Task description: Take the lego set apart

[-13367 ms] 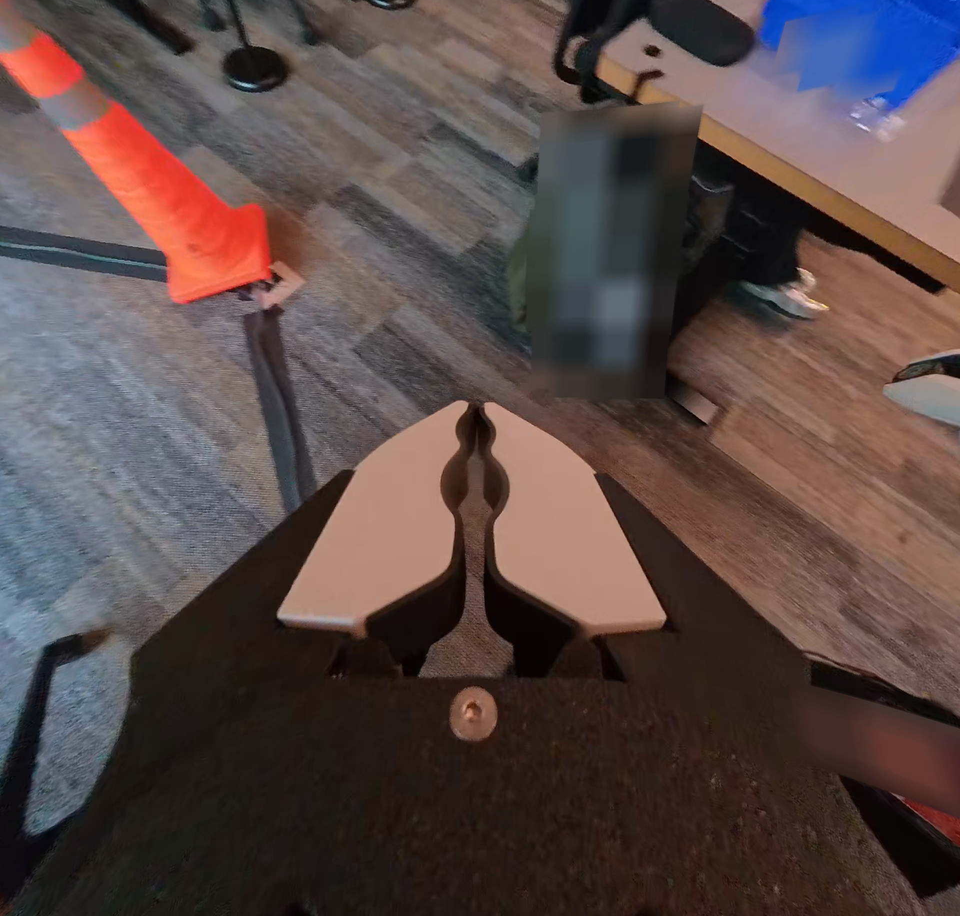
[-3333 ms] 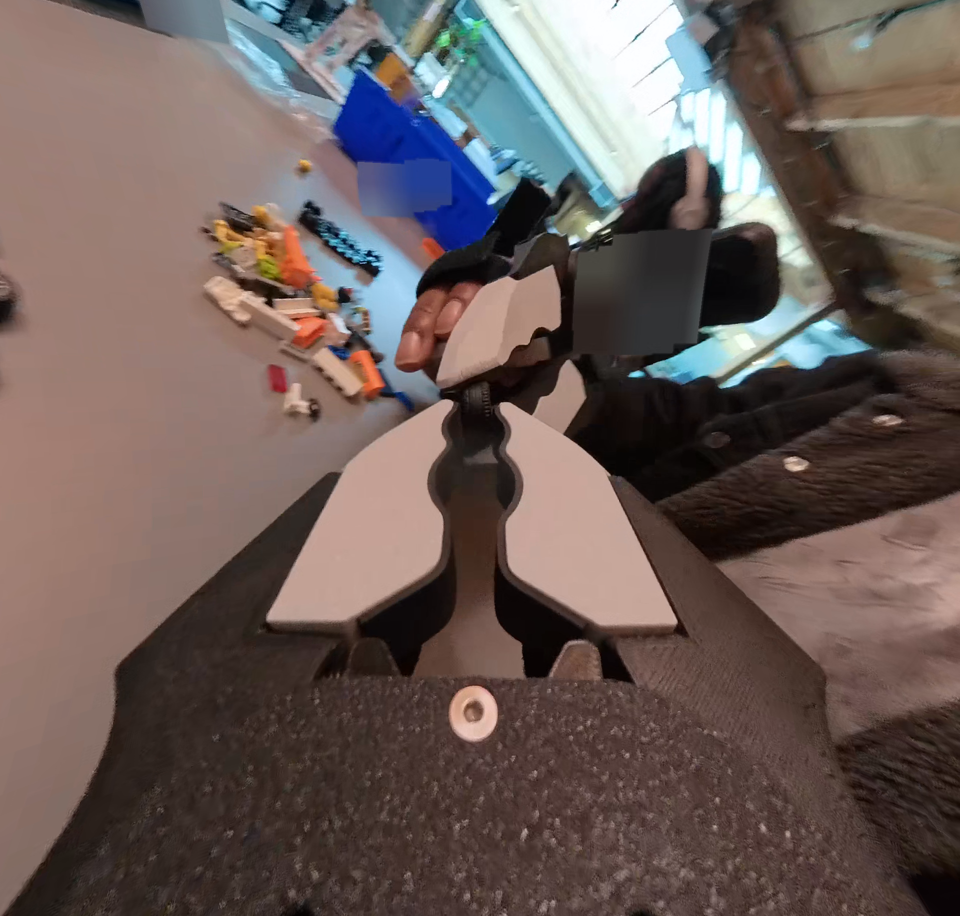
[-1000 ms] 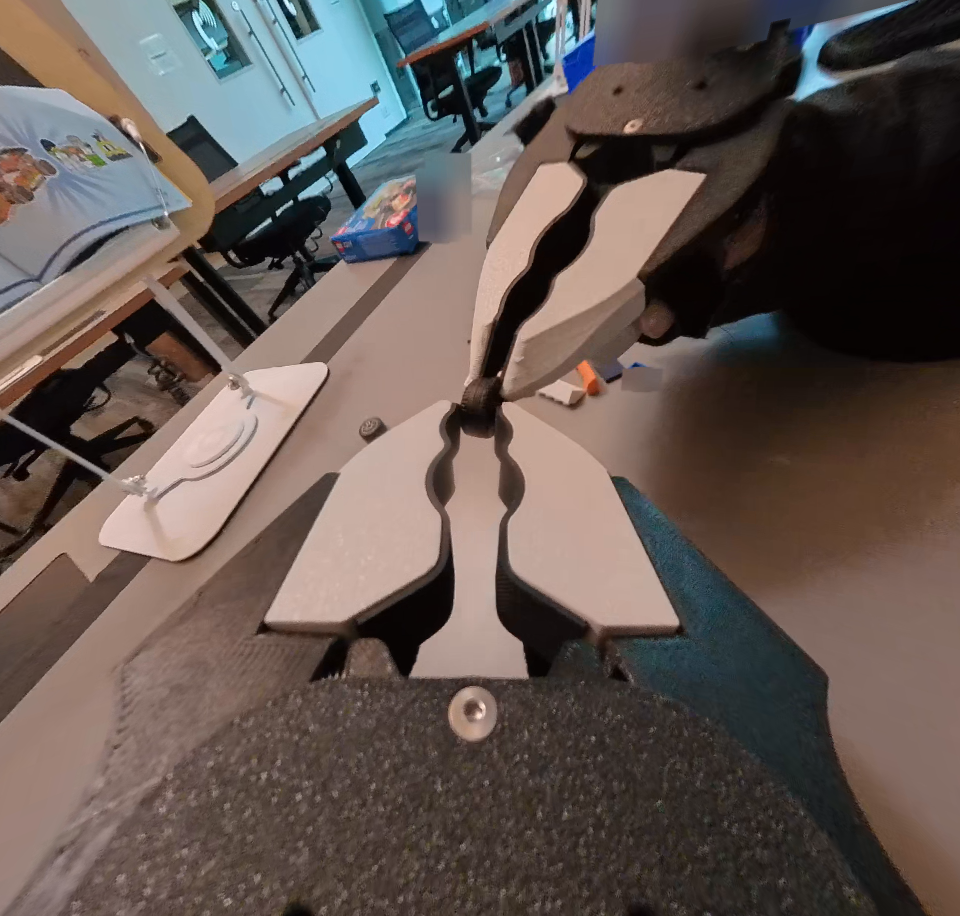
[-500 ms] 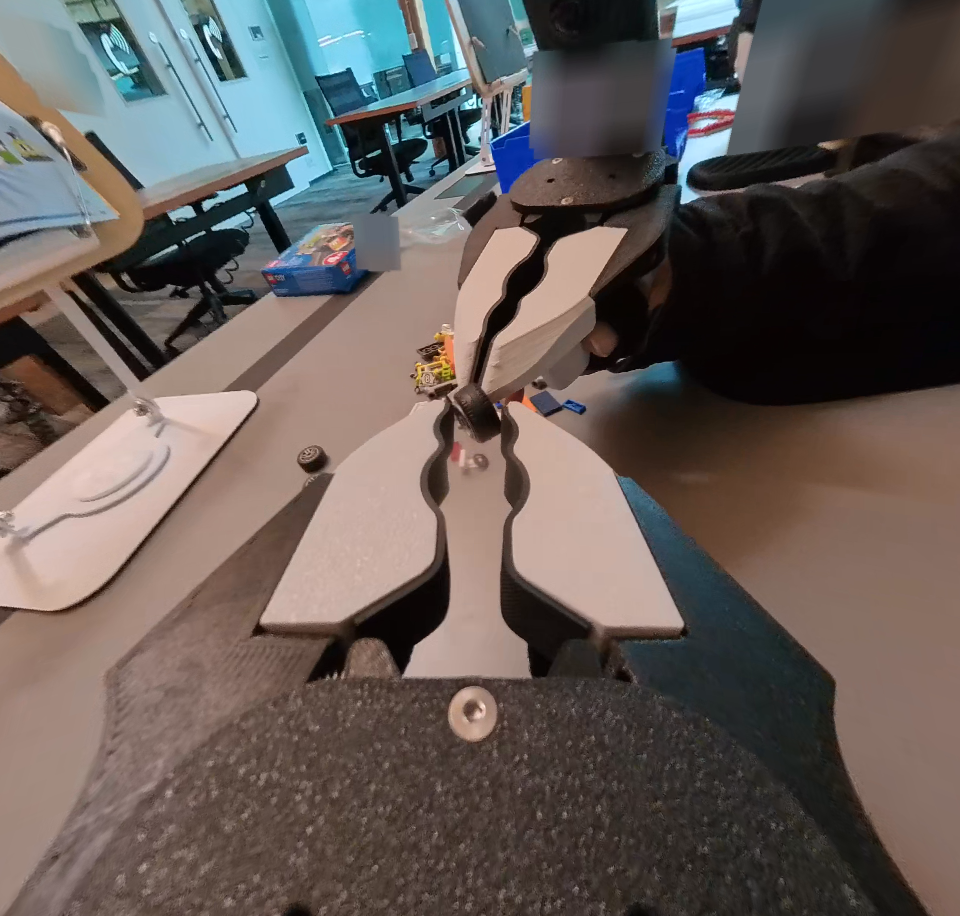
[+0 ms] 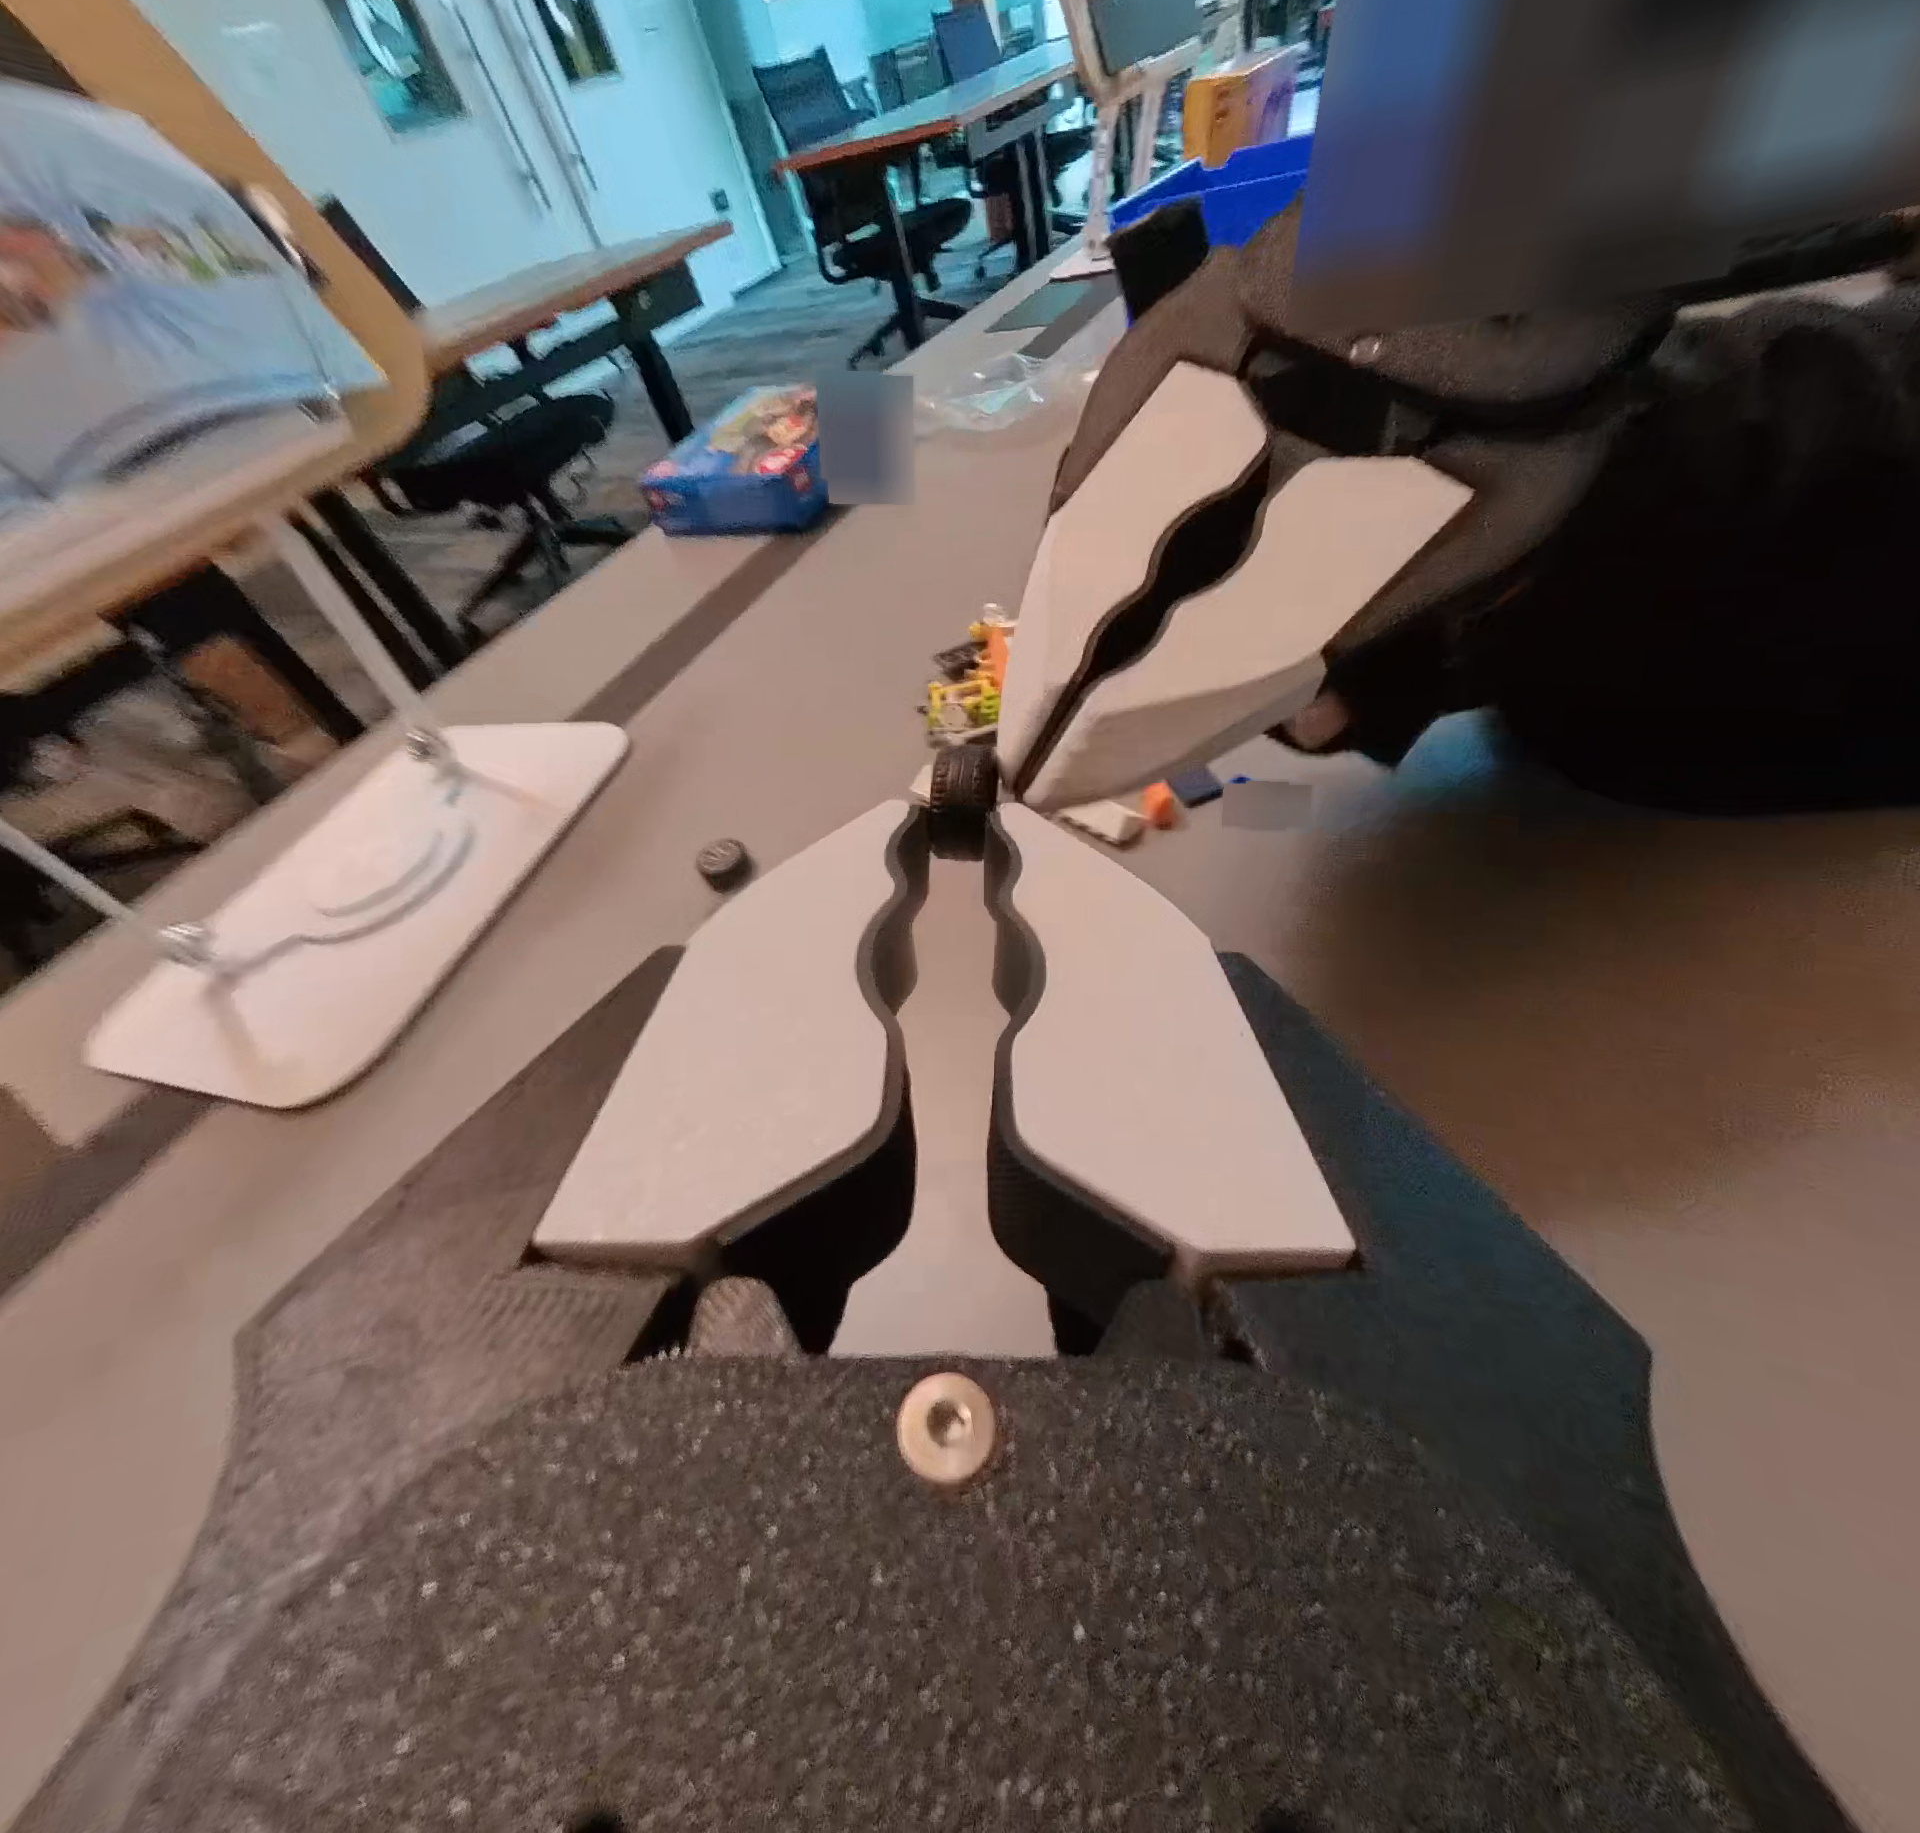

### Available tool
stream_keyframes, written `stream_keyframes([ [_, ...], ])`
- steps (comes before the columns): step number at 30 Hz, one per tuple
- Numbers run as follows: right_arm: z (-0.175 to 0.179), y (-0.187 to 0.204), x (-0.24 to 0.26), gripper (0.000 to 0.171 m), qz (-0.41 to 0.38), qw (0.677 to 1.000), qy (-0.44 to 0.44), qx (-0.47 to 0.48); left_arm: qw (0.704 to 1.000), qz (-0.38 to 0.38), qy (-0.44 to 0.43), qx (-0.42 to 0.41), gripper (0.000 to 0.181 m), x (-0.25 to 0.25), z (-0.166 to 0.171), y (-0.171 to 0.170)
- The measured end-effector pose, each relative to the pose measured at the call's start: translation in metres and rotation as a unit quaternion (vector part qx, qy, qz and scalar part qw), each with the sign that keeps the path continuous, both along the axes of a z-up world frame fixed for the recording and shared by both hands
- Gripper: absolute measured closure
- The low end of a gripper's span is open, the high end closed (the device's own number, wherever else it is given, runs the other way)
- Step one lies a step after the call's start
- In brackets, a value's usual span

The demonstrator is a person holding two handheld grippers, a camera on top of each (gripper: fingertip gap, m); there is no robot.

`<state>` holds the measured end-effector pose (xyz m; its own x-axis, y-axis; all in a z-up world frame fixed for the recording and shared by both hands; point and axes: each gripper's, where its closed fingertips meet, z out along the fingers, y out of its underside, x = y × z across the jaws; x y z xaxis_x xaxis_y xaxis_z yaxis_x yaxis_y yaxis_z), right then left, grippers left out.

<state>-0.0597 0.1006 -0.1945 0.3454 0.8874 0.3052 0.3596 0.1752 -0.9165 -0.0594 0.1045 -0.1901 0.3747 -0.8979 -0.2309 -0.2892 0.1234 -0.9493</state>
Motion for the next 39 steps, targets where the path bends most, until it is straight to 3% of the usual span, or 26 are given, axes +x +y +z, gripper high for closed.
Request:
stream_keyframes([
  [5, 0.015, 0.005, 0.016, 0.171, -0.001, 1.0, 0.025, -0.012, 1.0, -0.008, -0.012, 0.008, 0.171, -0.002, 0.007, -0.002],
  [8, 0.01, 0.0, 0.01, 0.157, 0.018, 0.999, 0.024, -0.022, 1.0, -0.023, -0.012, 0.011, 0.171, 0.002, 0.008, -0.008],
  [11, 0.007, -0.004, 0.006, 0.154, 0.031, 0.999, 0.022, -0.022, 0.999, -0.036, -0.012, 0.017, 0.171, 0.004, 0.009, -0.013],
  [19, 0.01, -0.007, 0.007, 0.162, 0.042, 0.999, 0.022, -0.01, 0.999, -0.048, -0.008, 0.012, 0.171, 0.007, 0.008, -0.017],
  [30, 0.02, 0.013, 0.004, 0.169, -0.106, 0.989, -0.021, 0.101, 0.997, 0.069, -0.023, 0.017, 0.172, -0.001, 0.018, 0.005],
  [33, 0.01, -0.012, -0.022, 0.171, -0.04, 0.994, -0.03, 0.094, 0.997, 0.069, -0.03, 0.019, 0.171, 0.003, 0.023, 0.003],
  [35, 0.003, -0.016, -0.033, 0.171, -0.044, 0.986, -0.067, 0.149, 0.996, 0.073, -0.015, 0.052, 0.171, 0.002, 0.027, 0.002],
  [39, 0.027, -0.006, -0.01, 0.171, -0.036, 0.994, 0.002, 0.103, 0.996, 0.077, -0.025, 0.047, 0.171, -0.01, 0.03, 0.009],
])
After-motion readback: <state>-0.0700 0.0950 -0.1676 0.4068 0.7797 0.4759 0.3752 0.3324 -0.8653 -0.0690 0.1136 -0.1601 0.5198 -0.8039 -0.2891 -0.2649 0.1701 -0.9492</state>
